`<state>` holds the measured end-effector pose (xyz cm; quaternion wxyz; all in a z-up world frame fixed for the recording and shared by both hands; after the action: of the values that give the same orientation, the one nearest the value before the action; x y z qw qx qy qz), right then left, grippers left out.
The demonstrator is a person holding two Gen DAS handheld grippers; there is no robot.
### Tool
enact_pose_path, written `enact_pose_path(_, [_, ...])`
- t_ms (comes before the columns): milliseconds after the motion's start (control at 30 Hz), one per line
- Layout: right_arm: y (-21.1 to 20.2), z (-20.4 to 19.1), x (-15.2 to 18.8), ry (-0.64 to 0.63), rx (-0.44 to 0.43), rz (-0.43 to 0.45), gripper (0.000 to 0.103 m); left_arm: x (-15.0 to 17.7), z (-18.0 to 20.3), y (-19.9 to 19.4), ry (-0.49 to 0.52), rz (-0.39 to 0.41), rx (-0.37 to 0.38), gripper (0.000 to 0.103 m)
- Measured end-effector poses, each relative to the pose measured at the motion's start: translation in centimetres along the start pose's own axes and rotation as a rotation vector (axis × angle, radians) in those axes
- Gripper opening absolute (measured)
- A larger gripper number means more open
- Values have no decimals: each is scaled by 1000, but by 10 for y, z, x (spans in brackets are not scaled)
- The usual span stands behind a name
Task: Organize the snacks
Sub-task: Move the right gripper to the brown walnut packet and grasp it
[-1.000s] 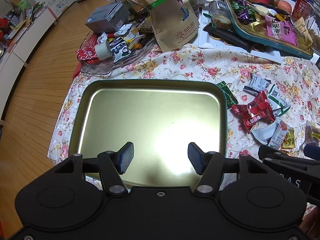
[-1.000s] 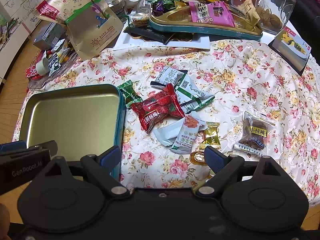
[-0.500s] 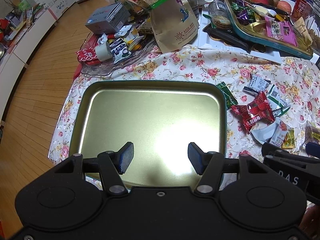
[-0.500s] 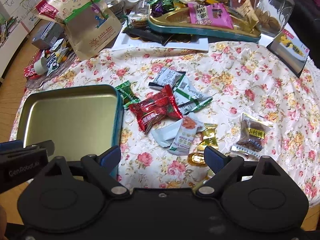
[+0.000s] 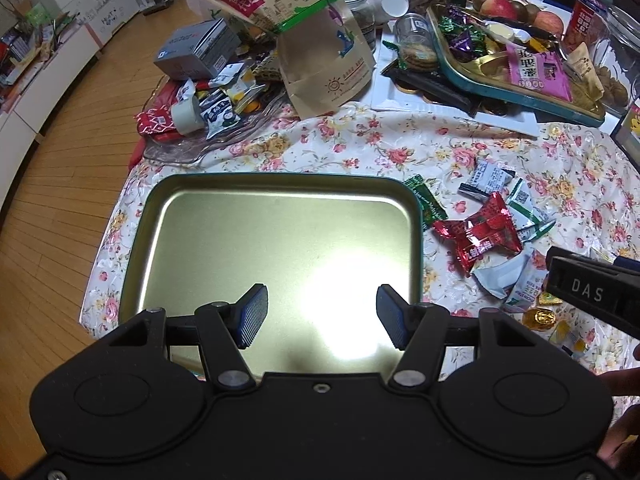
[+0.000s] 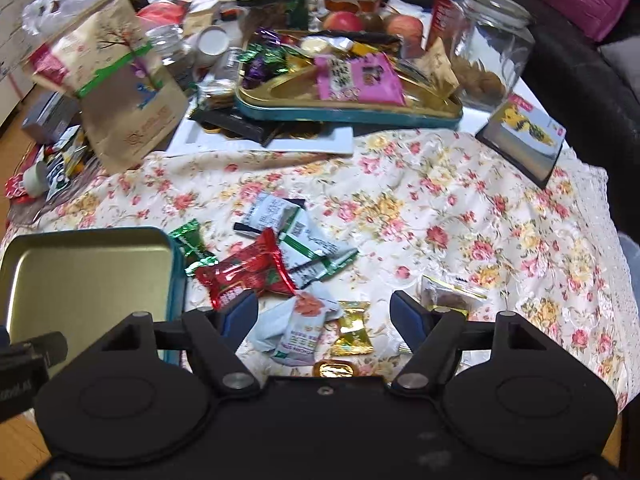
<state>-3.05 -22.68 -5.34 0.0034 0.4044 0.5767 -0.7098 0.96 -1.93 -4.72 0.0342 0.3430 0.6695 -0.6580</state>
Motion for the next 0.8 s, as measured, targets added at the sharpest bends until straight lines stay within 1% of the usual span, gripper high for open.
enact_pose_path(67, [4, 4, 2, 1, -4, -27, 75, 0, 5, -1, 9, 9, 10, 64])
enact_pose_path(200, [7, 9, 7, -14, -6, -48, 74, -2, 13, -4, 19, 48, 17, 64])
enact_pose_path(367, [7, 11, 7, -44, -19, -47, 74, -7, 23, -9, 2, 128, 82, 64])
enact_pose_path(467, [5, 15, 4, -58, -14, -26, 74, -11, 32, -14, 18, 185, 91, 64])
enact_pose_path(533, [5, 19, 2, -66, -10, -16, 70, -14, 38, -16, 24, 204, 105, 64])
enact_pose_path(600, [6, 25, 1, -67, 10, -13, 70, -17, 43, -18, 13, 207, 138, 64])
enact_pose_path(700, [10, 39, 1, -54, 27, -29, 70, -19, 50, -20, 1, 186, 184, 64])
enact_pose_path(800, [14, 57, 4, -3, 42, -45, 70, -20, 58, -21, 20, 178, 202, 64])
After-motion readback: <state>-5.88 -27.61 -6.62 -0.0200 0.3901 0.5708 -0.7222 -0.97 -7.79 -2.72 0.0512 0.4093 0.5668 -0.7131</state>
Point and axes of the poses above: each gripper's, at about its wrist camera, not at the fingertips, and y roughly the way its jaws point, z to its right, x to its underside, the point moved 5 cm from there along y, roughly the way its jaws point, and after that the axes turned 7 degrees about z, right-handed, at the moved point
